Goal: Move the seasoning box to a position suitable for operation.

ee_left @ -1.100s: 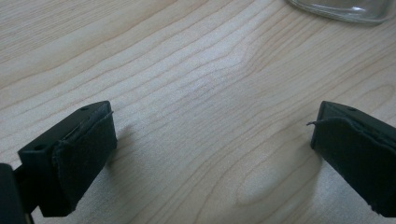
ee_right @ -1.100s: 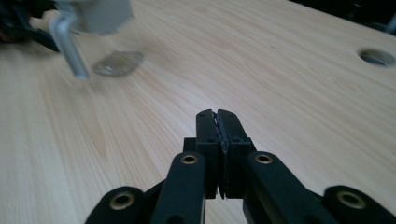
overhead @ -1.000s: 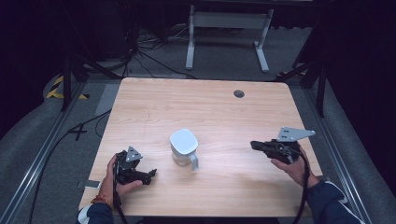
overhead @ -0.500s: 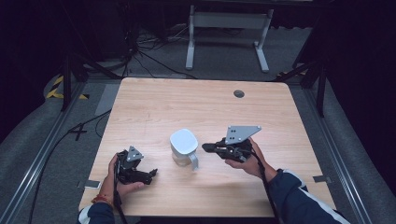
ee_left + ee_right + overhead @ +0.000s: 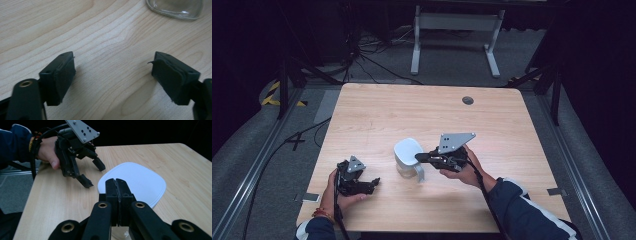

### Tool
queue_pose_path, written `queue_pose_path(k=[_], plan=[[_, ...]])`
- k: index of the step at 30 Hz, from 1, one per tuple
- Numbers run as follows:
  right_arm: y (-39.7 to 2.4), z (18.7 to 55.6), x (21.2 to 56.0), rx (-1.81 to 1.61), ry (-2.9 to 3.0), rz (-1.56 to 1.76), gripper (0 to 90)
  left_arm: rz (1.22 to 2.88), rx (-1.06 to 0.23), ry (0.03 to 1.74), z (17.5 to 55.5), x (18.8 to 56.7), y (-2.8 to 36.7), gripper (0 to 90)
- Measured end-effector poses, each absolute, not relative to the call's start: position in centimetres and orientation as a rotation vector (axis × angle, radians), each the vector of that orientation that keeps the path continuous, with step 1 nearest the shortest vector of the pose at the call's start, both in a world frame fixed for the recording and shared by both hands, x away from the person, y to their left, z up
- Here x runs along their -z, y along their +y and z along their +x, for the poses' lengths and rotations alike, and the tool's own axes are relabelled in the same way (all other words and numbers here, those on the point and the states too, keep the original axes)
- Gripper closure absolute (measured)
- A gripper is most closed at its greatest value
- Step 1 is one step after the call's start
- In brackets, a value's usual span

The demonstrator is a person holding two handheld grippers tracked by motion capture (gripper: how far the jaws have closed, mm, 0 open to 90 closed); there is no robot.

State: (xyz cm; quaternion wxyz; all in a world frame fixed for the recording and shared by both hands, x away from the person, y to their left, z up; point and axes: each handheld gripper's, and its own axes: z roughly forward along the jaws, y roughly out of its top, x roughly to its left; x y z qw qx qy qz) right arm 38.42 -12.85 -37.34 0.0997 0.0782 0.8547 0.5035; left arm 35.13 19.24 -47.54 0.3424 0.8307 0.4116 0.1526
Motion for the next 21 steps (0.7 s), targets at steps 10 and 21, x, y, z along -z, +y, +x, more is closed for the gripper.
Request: queue_pose_path(k=[10, 21], plan=[[-12.4, 39.0, 38.0, -1.492, 2.557, 0.255, 89.8, 2.092, -0.468, 1.012, 35.8, 44.8, 17.9, 37.7], [-12.8, 38.8, 38.1, -1.508, 2.551, 0.254, 89.9, 1.982, -0.517, 1.001, 37.8, 41.4, 16.0, 50.1]])
